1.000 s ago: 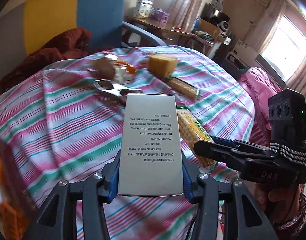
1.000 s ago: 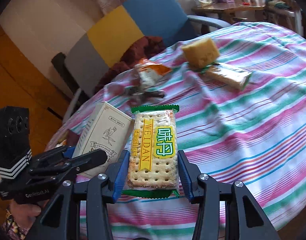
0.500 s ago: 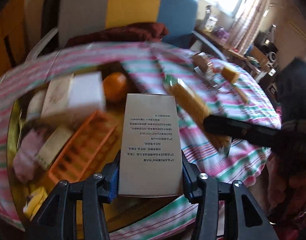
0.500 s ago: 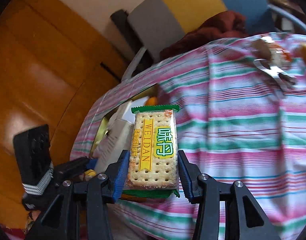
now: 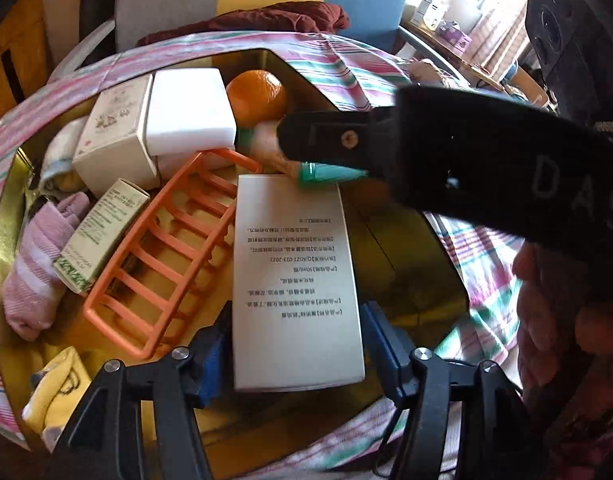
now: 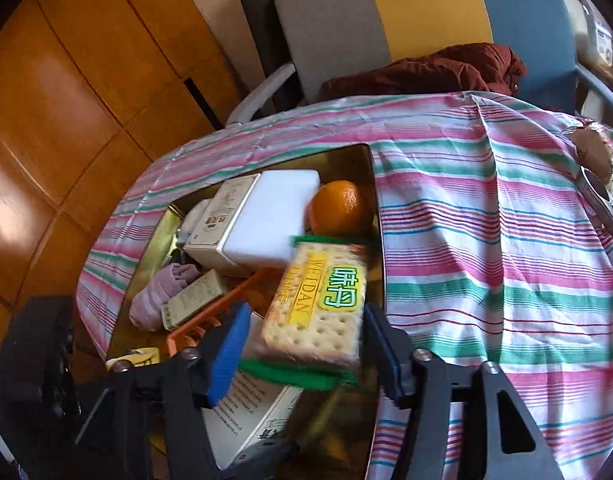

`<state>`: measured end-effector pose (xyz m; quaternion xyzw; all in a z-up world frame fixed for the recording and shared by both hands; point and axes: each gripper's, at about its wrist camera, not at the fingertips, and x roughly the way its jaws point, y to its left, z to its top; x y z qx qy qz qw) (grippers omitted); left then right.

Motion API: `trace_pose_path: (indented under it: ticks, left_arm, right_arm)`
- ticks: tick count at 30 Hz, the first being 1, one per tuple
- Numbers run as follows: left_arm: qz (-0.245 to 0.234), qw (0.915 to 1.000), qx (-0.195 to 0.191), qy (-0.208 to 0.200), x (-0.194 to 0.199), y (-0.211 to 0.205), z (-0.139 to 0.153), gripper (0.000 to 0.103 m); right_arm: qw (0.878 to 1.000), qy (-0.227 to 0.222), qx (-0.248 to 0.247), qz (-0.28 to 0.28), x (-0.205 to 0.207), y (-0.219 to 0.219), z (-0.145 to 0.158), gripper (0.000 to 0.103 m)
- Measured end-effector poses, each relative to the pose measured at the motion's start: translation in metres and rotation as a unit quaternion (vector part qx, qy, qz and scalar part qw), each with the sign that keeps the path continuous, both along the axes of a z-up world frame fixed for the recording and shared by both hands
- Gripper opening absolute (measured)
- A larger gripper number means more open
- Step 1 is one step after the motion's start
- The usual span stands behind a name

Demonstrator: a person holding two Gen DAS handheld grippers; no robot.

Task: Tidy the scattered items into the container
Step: 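Carry the white box and cracker pack over the gold tray with both tools, then open both tools to drop the box and crackers into the tray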

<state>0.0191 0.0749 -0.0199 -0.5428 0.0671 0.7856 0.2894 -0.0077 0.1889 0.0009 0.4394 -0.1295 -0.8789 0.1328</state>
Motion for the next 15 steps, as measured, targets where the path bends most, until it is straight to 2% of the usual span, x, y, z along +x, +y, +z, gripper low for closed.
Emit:
trace_pose_path:
  ticks: [4,6,8,10,12,15]
  left_arm:
    - [0.011,0.9998,0.015,0.001,0.007,-0.013,0.007,0.062]
    - [0.025,0.9994,0.024,0.000,0.009,-0.022,0.011,0.061]
    - [0.032,0.9983,0.047,-0.012,0.009,-0.030,0.015,0.061]
    - [0.039,0.9974,0.057,-0.019,0.009,-0.034,0.016,0.060]
    - [0.039,0.9980,0.045,-0.021,0.007,-0.033,0.016,0.059]
    - [0.038,0.9973,0.057,-0.030,0.003,-0.031,0.015,0.055]
  right_arm:
    - [0.999,0.035,0.015,-0.006,0.014,0.005,0.011,0.061]
    - [0.998,0.049,0.025,0.009,0.023,0.002,0.018,0.056]
    - [0.998,0.054,0.034,0.025,0.028,-0.001,0.021,0.042]
    - [0.996,0.056,0.051,0.037,0.029,-0.005,0.021,0.037]
    - [0.996,0.052,0.049,0.044,0.029,-0.007,0.018,0.037]
    - [0.996,0.054,0.058,0.038,0.030,-0.006,0.017,0.037]
